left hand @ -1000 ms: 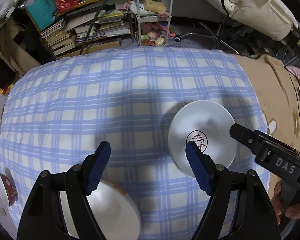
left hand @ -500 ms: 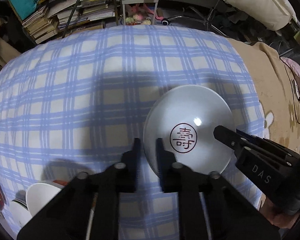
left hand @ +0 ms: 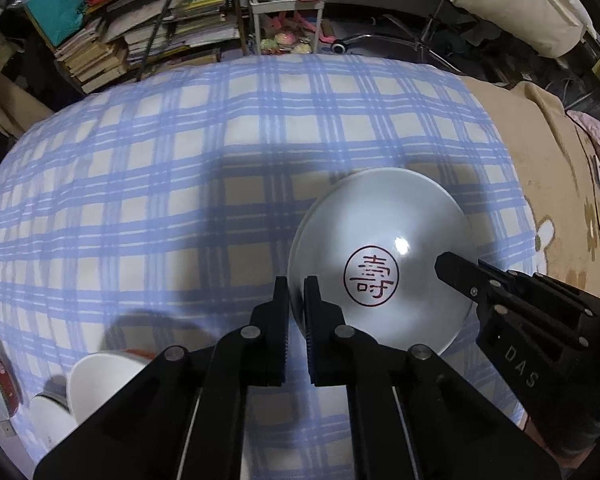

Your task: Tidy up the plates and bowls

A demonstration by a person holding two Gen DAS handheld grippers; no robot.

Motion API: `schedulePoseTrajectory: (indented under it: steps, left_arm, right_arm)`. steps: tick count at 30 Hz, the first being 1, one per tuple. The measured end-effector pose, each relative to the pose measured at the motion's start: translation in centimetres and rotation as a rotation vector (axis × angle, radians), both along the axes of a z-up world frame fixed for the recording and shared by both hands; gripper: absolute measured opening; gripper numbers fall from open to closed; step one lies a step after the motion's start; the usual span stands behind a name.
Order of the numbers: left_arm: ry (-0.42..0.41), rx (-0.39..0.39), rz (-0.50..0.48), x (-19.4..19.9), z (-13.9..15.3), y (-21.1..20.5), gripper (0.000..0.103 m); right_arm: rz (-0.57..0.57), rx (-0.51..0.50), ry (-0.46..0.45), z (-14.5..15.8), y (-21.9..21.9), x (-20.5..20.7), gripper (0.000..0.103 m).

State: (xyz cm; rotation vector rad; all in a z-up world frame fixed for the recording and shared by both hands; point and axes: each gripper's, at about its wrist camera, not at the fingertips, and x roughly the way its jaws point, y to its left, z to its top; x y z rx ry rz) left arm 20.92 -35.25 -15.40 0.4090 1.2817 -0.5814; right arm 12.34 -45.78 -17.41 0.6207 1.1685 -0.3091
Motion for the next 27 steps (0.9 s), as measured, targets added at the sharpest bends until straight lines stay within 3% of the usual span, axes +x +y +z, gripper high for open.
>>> schedulePoseTrajectory:
  steps: [15, 22, 27]
  left_arm:
    - [-0.083, -0.021, 0.086, -0.6, 5.8, 6.5, 0.007]
    - [-0.115, -0.013, 0.13, -1.4, 7.0, 9.9, 0.008]
    - [-0.128, -0.014, 0.201, -1.6, 7.3, 13.0, 0.008]
  right_arm:
    - [0.113, -0.031, -0.136, 5.2, 5.0, 0.4, 0.008]
    - [0.175, -0.058, -0.176, 6.9, 8.4, 0.4, 0.008]
    - [0.222, -0.007, -0.194, 6.9, 10.6, 0.8, 0.009]
